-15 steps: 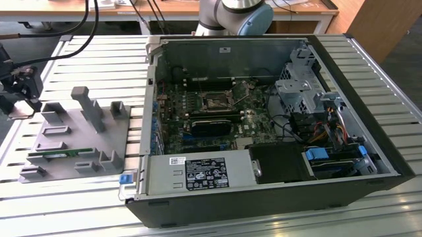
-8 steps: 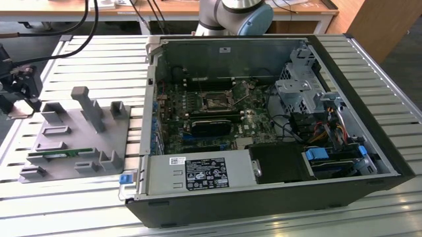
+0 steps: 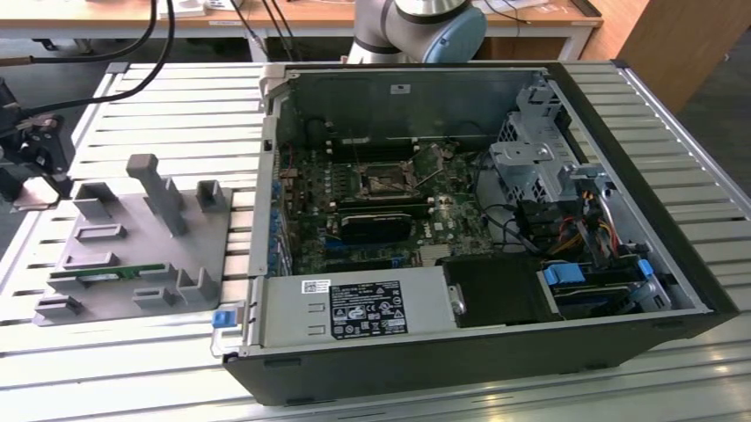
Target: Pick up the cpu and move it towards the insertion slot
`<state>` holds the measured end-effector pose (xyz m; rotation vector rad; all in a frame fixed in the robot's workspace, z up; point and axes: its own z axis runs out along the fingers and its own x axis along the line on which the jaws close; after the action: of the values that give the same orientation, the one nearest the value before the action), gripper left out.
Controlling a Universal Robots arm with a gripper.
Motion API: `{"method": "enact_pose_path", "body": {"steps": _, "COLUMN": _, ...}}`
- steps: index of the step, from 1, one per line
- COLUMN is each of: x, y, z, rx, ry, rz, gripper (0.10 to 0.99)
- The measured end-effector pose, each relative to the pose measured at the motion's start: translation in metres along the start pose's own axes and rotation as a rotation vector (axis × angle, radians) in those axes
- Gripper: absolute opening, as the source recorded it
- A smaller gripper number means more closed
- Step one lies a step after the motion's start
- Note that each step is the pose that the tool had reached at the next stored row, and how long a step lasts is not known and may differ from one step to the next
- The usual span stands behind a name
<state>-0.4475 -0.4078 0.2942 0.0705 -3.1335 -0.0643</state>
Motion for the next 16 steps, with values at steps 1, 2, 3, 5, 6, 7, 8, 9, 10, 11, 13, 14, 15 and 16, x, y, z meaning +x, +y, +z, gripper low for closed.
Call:
{"method": "enact_pose_path", "body": {"steps": 1, "x": 0.0000, "y": 0.0000, "z": -0.0002, "rx": 0.000, "ry": 0.0000, "rz": 0.000, "gripper": 0.541}}
{"method": "enact_pose_path", "body": {"steps": 2, "x": 0.0000, "y": 0.0000, "z": -0.0005, "rx": 0.000, "ry": 0.0000, "rz": 0.000, "gripper": 0.541}}
{"method": "enact_pose_path", "body": {"steps": 3, "x": 0.0000, "y": 0.0000, "z": -0.0008, "rx": 0.000, "ry": 0.0000, "rz": 0.000, "gripper": 0.541}}
{"method": "enact_pose_path", "body": {"steps": 5, "x": 0.0000, "y": 0.0001, "z": -0.0018, "rx": 0.000, "ry": 0.0002, "rz": 0.000, "gripper": 0.541}}
{"method": "enact_pose_path", "body": {"steps": 6, "x": 0.0000, "y": 0.0001, "z": -0.0024, "rx": 0.000, "ry": 0.0001, "rz": 0.000, "gripper": 0.541}}
{"method": "enact_pose_path", "body": {"steps": 7, "x": 0.0000, "y": 0.0001, "z": -0.0030, "rx": 0.000, "ry": 0.0000, "rz": 0.000, "gripper": 0.541}}
{"method": "enact_pose_path", "body": {"steps": 8, "x": 0.0000, "y": 0.0001, "z": -0.0038, "rx": 0.000, "ry": 0.0001, "rz": 0.000, "gripper": 0.541}}
{"method": "enact_pose_path", "body": {"steps": 9, "x": 0.0000, "y": 0.0002, "z": -0.0044, "rx": 0.000, "ry": 0.0000, "rz": 0.000, "gripper": 0.541}}
{"method": "enact_pose_path", "body": {"steps": 10, "x": 0.0000, "y": 0.0002, "z": -0.0051, "rx": 0.000, "ry": 0.0000, "rz": 0.000, "gripper": 0.541}}
{"method": "enact_pose_path", "body": {"steps": 11, "x": 0.0000, "y": 0.0002, "z": -0.0058, "rx": 0.000, "ry": 0.0001, "rz": 0.000, "gripper": 0.541}}
{"method": "enact_pose_path", "body": {"steps": 13, "x": 0.0000, "y": 0.0003, "z": -0.0071, "rx": 0.000, "ry": 0.0000, "rz": 0.000, "gripper": 0.541}}
{"method": "enact_pose_path", "body": {"steps": 14, "x": 0.0001, "y": 0.0003, "z": -0.0079, "rx": 0.000, "ry": 0.0000, "rz": 0.000, "gripper": 0.541}}
{"method": "enact_pose_path", "body": {"steps": 15, "x": 0.0001, "y": 0.0004, "z": -0.0087, "rx": 0.000, "ry": -0.0001, "rz": 0.000, "gripper": 0.541}}
{"method": "enact_pose_path", "body": {"steps": 16, "x": 0.0001, "y": 0.0004, "z": -0.0094, "rx": 0.000, "ry": -0.0001, "rz": 0.000, "gripper": 0.541}}
